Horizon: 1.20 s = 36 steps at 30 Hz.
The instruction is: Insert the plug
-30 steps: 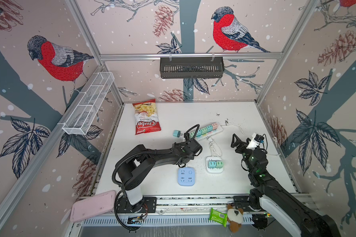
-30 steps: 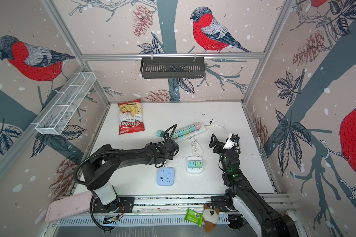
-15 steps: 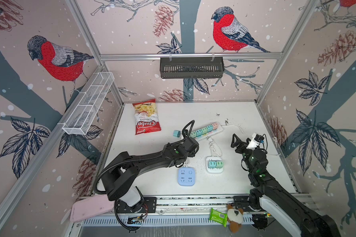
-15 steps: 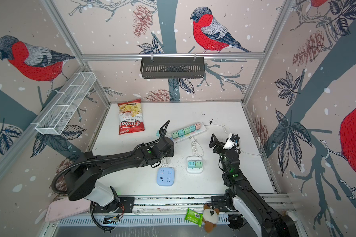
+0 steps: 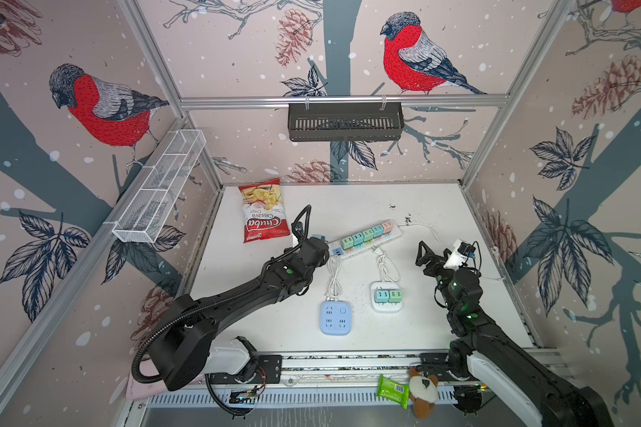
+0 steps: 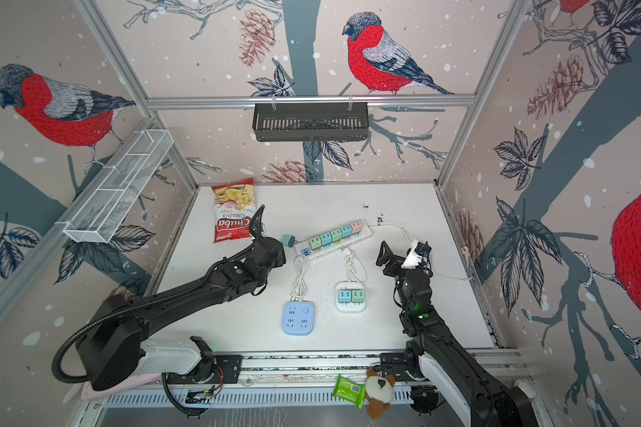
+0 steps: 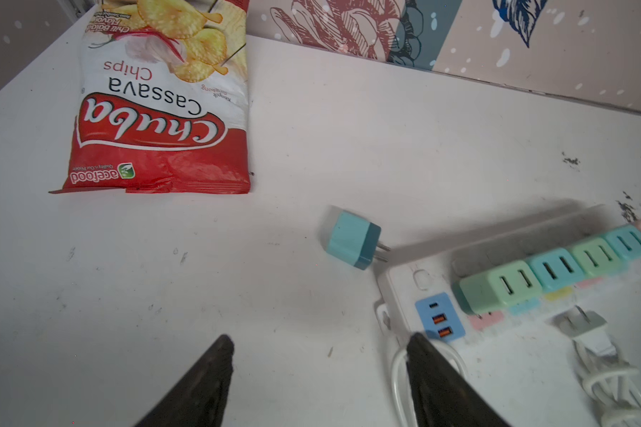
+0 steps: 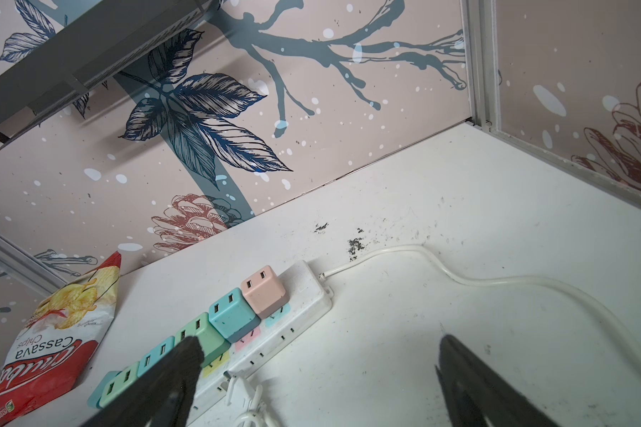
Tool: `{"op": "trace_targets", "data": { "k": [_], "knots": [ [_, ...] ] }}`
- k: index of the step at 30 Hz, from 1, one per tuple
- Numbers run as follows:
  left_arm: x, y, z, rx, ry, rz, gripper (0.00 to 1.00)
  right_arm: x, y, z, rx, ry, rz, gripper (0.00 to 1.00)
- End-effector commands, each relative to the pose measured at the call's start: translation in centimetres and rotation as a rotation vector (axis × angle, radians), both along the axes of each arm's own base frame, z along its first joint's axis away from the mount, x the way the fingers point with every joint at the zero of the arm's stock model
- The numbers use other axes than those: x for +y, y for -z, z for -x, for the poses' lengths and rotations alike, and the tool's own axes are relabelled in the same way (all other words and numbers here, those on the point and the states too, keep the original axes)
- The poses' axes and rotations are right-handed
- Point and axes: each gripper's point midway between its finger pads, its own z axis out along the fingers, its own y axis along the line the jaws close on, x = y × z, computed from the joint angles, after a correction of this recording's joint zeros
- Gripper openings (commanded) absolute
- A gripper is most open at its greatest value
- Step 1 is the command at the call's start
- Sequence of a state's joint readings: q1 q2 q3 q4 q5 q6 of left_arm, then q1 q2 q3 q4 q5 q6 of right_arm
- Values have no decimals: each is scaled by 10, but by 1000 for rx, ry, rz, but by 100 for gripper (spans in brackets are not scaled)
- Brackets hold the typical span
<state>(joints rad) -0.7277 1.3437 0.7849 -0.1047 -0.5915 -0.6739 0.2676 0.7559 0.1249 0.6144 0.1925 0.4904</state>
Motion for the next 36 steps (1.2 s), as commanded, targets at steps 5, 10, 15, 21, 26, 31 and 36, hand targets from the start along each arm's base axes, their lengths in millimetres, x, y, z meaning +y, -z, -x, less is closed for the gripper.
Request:
{"op": "trace_targets", "data": {
  "k": [5,10,15,21,26,31,36],
  "knots": [
    [22,5,-13,32,-140,122,72,10,-10,-2,-28,-54,21,96],
    [54,10,-10,62,-213,90,71,24,-14,-10,39,-108,42,93],
    [92,6,4,-12,-294,21,72,71,-39,-9,37,-215,86,92],
    [146,13,26,-131,-436,-76,74,139,-66,-9,47,-304,183,93],
    [172,22,45,-171,-591,-72,77,195,-57,-29,153,-356,308,93],
    [159,24,40,-186,-490,-43,78,250,-19,-65,322,-408,415,86],
    [159,26,41,-176,-489,-34,79,308,16,-97,436,-512,485,81]
  ]
}}
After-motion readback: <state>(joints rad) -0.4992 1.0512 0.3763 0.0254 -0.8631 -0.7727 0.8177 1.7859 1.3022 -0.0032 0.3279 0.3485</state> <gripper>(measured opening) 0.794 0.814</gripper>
